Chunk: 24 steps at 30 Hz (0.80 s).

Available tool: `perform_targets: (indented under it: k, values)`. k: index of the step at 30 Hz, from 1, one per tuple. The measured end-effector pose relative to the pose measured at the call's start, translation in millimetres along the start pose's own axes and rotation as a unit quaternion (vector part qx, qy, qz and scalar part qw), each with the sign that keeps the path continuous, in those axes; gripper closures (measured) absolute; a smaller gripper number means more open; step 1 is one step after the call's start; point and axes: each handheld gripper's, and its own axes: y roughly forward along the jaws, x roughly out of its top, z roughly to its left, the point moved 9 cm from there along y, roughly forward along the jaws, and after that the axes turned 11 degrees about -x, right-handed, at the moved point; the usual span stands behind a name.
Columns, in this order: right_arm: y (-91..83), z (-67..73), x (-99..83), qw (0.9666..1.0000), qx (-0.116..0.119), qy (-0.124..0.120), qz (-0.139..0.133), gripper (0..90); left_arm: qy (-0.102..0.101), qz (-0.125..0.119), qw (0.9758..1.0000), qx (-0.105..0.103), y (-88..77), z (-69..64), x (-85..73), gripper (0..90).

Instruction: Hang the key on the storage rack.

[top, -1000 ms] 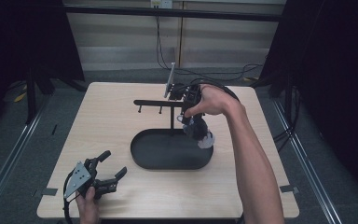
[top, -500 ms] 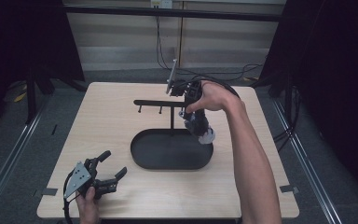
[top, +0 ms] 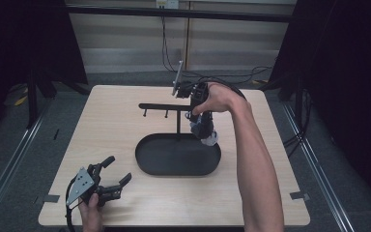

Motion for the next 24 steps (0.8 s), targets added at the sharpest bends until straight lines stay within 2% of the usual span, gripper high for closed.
perform_targets:
  k: [6, 10, 14, 16, 24]
  values:
    - [3.4, -1.8, -0.9, 1.0, -0.008, -0.002, -0.001, 86.8, 0.0, 0.0, 1.0, 0.0, 0.0, 0.0, 0.0, 15.2]
    - [9.4, 0.8, -3.6, 0.9999, -0.002, 0.004, -0.009, 86.8, 0.0, 0.0, 1.0, 0.0, 0.1, -0.1, 0.0, 15.2]
    - [10.4, 3.5, -6.7, 0.9994, 0.015, 0.008, -0.031, 86.4, 0.0, 0.0, 1.0, 0.0, 0.1, 0.0, 0.0, 15.1]
    - [9.9, 2.8, -8.6, 0.9993, 0.011, 0.012, -0.034, 86.1, 0.0, 0.0, 1.0, 0.0, 0.1, 0.0, 0.0, 15.1]
    - [-0.2, 4.3, -17.8, 0.9985, 0.005, 0.026, -0.049, 71.8, -0.003, -0.003, 1.0, 0.001, 0.4, -0.2, 0.4, 15.2]
